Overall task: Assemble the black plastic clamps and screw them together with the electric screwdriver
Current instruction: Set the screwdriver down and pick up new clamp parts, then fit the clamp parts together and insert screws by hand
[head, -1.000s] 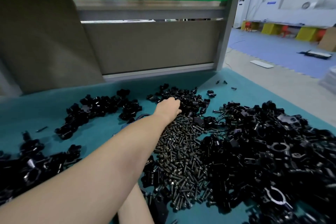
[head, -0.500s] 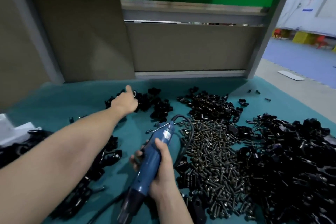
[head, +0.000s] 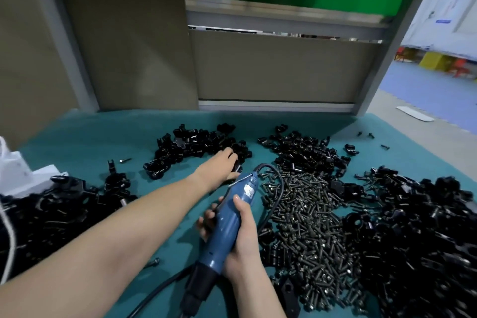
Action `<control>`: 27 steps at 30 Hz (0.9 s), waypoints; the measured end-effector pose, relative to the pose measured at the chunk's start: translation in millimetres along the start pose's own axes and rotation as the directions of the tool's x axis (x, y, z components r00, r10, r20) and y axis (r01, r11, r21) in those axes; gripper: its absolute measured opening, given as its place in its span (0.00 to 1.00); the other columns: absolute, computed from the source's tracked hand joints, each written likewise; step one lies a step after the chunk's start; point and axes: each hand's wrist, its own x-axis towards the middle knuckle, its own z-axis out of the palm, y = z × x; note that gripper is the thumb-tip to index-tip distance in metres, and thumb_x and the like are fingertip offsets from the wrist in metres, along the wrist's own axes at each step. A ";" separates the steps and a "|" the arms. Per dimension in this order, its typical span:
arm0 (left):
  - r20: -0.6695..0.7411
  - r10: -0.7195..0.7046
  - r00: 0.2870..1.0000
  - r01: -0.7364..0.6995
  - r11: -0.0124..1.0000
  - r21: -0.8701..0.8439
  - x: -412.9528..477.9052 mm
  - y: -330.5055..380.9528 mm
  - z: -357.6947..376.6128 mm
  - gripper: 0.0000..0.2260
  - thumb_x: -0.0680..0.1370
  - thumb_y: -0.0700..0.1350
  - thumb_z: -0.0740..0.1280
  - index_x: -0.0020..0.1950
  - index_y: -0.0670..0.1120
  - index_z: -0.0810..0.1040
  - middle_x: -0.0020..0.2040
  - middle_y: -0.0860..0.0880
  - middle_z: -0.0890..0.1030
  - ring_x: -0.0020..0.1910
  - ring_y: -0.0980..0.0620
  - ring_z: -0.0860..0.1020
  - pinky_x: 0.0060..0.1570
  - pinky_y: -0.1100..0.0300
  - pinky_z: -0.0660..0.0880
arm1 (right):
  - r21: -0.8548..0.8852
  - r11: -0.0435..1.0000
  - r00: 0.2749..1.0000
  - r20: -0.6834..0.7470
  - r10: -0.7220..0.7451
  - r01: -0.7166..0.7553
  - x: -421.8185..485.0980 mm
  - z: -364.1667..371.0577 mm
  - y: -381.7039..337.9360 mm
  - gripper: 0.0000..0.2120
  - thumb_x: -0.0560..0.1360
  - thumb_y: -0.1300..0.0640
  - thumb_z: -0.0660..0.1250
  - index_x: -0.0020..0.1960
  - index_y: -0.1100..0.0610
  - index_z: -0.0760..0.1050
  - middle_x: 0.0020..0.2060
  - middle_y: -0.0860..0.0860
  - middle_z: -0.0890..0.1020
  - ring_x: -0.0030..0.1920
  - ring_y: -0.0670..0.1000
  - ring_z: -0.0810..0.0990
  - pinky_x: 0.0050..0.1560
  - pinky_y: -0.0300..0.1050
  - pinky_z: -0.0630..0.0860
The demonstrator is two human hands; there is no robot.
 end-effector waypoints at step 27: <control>0.247 -0.581 0.775 -0.019 -0.413 -0.911 -220.0 78.1 -43.8 0.14 0.83 0.43 0.56 0.49 0.40 0.79 0.40 0.43 0.85 0.36 0.52 0.84 0.28 0.64 0.78 | -0.941 0.262 0.761 -0.008 -0.649 0.214 -2.0 6.0 4.3 0.40 0.77 0.57 0.67 0.79 0.52 0.44 0.78 0.53 0.52 0.76 0.56 0.54 0.74 0.52 0.56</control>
